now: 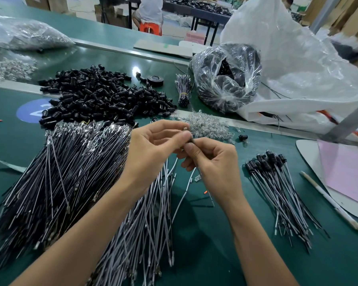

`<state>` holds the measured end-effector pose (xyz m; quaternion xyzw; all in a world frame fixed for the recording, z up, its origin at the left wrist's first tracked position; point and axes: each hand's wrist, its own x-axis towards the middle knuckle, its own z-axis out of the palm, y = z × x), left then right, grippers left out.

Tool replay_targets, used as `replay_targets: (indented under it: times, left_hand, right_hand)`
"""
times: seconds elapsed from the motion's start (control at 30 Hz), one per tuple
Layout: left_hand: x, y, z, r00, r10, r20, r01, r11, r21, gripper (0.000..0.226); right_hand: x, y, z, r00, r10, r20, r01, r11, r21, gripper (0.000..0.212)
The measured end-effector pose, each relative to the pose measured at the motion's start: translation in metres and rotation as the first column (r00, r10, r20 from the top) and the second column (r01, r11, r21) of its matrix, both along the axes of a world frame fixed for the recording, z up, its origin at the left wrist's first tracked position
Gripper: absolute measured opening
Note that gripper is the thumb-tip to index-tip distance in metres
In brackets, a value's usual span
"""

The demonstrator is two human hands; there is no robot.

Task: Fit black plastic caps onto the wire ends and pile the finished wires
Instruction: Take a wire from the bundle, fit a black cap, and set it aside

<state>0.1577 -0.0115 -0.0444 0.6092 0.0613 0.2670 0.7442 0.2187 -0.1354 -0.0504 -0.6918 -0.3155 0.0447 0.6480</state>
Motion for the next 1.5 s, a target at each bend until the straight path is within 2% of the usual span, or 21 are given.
replay_targets:
  times: [0.07, 0.2, 0.4, 0.67, 0.83, 1.1, 1.37, 1.43, 1.5]
  left_hand:
    - [0.001, -0.006, -0.001, 0.999, -0.050, -0.021, 0.050, 0.999, -0.018, 0.033]
    - [0.001, -0.009, 0.001, 0.993, -0.098, 0.066, 0.105, 0.988, -0.111, 0.021]
    - [-0.002, -0.011, 0.006, 0.982, -0.083, 0.172, 0.102, 0.989, -0.110, 0.017]
    - [-0.004, -0.007, 0.006, 0.981, -0.056, 0.185, 0.076, 0.992, -0.101, 0.014]
    - [-0.003, -0.005, 0.005, 0.996, -0.027, 0.091, 0.039, 0.990, -0.136, 0.011]
    - [-0.002, -0.003, 0.005, 0.997, -0.045, 0.064, 0.053, 0.991, -0.123, 0.013]
    - [0.000, -0.005, 0.005, 0.998, -0.045, 0.033, 0.051, 0.977, -0.205, 0.017]
    - [0.003, 0.000, 0.006, 1.000, -0.016, 0.014, 0.019, 0.965, -0.262, 0.018]
    - [0.004, 0.005, 0.005, 1.000, 0.016, 0.007, -0.013, 0.952, -0.305, 0.022]
  right_hand:
    - [0.001, -0.001, 0.001, 1.000, -0.017, 0.003, 0.017, 1.000, 0.026, 0.014]
    - [-0.002, 0.001, -0.001, 1.000, -0.008, -0.015, 0.009, 0.999, 0.051, 0.015]
    - [-0.008, 0.005, -0.003, 0.998, 0.041, -0.052, -0.032, 0.985, 0.168, 0.015]
    - [-0.016, 0.009, -0.003, 0.999, 0.054, 0.004, -0.054, 0.972, 0.229, 0.013]
    - [-0.021, 0.014, -0.007, 1.000, -0.017, 0.020, 0.013, 0.982, 0.187, 0.016]
    - [-0.023, 0.011, -0.008, 0.994, -0.052, 0.095, 0.039, 0.990, 0.135, 0.017]
    - [-0.022, 0.011, -0.004, 0.999, 0.019, 0.028, -0.021, 0.998, 0.056, 0.014]
    - [-0.016, 0.010, -0.001, 0.998, 0.054, -0.021, -0.054, 0.999, 0.006, 0.025]
    - [-0.001, 0.005, 0.002, 0.995, -0.092, -0.038, 0.091, 0.995, -0.041, 0.031]
